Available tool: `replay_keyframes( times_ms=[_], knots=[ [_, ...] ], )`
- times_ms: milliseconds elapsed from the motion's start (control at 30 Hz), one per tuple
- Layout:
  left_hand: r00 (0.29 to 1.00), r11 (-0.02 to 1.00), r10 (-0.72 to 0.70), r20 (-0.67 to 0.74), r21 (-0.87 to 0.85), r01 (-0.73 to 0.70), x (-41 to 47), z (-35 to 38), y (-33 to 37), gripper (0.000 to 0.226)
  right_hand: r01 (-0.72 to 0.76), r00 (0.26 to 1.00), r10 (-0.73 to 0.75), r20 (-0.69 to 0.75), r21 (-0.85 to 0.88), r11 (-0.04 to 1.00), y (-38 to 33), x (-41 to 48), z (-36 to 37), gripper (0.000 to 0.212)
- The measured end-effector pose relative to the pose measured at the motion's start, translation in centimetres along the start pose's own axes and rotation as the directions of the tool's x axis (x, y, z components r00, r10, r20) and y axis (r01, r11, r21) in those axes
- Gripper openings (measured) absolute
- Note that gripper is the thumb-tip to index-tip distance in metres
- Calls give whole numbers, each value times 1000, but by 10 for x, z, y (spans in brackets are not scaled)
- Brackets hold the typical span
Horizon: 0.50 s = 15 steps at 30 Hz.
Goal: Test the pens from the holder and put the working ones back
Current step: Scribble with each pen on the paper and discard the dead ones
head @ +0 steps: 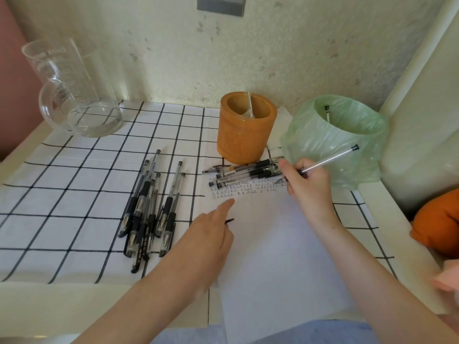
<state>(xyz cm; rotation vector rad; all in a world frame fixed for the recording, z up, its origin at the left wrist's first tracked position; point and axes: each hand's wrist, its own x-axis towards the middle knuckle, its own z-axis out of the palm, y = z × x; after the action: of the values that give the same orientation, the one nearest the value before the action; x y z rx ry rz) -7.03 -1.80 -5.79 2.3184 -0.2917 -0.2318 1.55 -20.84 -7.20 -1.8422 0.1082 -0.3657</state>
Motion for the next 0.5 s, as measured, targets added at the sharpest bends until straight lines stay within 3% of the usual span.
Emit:
replay_keyframes(
  times_ms=[133, 200, 300, 500],
  knots=[
    [997, 977, 10, -79, -213, -27, 3, -12, 3, 51, -285, 953, 232, 194, 319, 904, -24, -9, 0, 40],
    [989, 947, 20, -147, -314, -66, 2, -19, 6, 56, -370, 914, 253, 316, 401, 838, -33, -14, 0, 36],
    [979, 895, -13, -202, -439, -79, 2, -22, 9, 62, -369, 887, 190, 420, 401, 838, -43, -21, 0, 24],
    [967, 828, -80, -241, -556, -70, 3, -21, 9, 66, -312, 884, 147, 444, 326, 892, -52, -31, -3, 32]
  ],
)
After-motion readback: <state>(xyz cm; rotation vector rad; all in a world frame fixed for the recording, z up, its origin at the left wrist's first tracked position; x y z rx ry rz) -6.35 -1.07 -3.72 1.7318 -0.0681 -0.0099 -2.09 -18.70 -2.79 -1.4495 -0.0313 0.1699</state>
